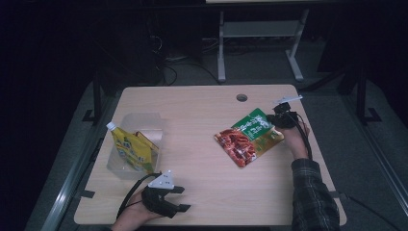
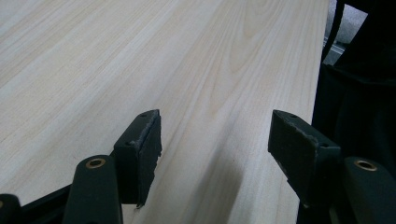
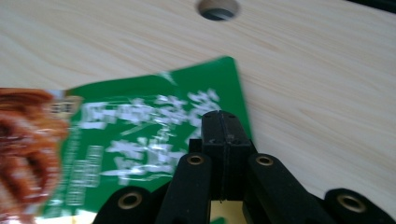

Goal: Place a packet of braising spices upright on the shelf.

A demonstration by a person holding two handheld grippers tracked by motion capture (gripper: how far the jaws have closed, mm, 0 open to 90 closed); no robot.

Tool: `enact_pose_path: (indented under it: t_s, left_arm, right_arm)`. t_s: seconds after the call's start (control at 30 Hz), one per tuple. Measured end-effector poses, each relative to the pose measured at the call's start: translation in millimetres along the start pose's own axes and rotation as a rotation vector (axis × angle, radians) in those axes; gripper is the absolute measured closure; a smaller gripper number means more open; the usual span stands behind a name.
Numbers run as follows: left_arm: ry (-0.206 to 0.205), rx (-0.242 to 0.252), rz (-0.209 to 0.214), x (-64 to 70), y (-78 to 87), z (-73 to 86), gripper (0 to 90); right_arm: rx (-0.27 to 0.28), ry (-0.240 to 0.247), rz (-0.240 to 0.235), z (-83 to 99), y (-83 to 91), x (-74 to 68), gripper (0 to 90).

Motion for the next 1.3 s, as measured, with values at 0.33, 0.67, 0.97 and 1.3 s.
enact_pose_path:
  t_s: [0.33, 0.67, 0.97, 1.3]
  left_arm:
    - [0.001, -0.005, -0.002, -0.9, 0.5, 0.8, 34.3]
    - [0.002, -0.003, -0.008, -0.4, 1.2, 1.4, 34.4]
    - [0.003, -0.005, -0.006, 0.2, 0.1, 1.3, 34.4]
    - [0.0, 0.0, -0.009, 0.7, 0.8, 0.7, 34.4]
  right_arm:
    - [-0.057, 0.019, 0.047, 10.2, -21.3, 4.1, 90.0]
    - [-0.086, 0.032, 0.073, 13.2, -27.7, 2.6, 90.0]
    - [-0.069, 0.063, 0.045, 12.9, -28.2, -5.9, 90.0]
    - [-0.053, 0.154, -0.037, 11.2, -24.1, -38.6, 90.0]
Point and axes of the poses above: each handheld gripper's, and its own axes: y roughly backward along the jaws, z roughly out of its underside, x roughly to its right, the point moved 3 cm from there along -y, roughly forward along the jaws, and after that the axes turned 11 degrees about z, right-handed, at the moved point
